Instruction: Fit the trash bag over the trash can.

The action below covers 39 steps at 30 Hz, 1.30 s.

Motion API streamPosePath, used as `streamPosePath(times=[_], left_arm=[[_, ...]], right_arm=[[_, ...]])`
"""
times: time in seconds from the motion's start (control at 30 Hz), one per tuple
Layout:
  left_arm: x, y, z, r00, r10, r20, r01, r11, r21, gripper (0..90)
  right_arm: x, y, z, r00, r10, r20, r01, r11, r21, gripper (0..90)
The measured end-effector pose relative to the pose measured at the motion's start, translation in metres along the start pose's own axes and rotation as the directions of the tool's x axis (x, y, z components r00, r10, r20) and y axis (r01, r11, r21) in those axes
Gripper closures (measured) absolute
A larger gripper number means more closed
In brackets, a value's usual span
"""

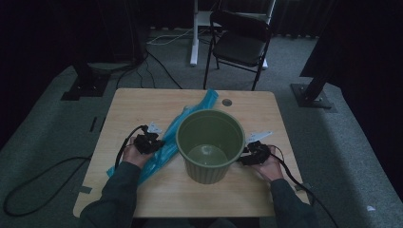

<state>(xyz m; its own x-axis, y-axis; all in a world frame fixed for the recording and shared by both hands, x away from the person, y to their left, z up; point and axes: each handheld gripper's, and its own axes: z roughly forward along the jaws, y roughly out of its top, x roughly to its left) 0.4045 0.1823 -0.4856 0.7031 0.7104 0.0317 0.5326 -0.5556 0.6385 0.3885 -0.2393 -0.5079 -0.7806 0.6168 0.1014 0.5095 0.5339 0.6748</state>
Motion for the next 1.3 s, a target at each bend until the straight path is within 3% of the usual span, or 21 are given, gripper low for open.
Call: streamPosePath(times=[0.3, 0.7, 1.3], left_arm=[[-0.001, 0.014, -0.020, 0.9996, 0.027, -0.003, -0.027, 0.9984, -0.049, 89.4], [0.001, 0.036, -0.049, 0.9983, 0.055, -0.020, -0.057, 0.9899, -0.130, 89.3], [0.008, 0.063, -0.090, 0.9971, 0.075, -0.012, -0.075, 0.9700, -0.231, 89.3]], right_arm=[[-0.001, 0.007, -0.007, 0.9999, -0.012, 0.004, 0.012, 1.000, -0.018, 47.2], [-0.002, 0.009, -0.002, 1.0000, 0.000, -0.008, 0.000, 1.000, -0.027, 48.1], [0.002, 0.010, 0.002, 0.9997, -0.009, -0.022, 0.009, 1.000, -0.021, 48.6]])
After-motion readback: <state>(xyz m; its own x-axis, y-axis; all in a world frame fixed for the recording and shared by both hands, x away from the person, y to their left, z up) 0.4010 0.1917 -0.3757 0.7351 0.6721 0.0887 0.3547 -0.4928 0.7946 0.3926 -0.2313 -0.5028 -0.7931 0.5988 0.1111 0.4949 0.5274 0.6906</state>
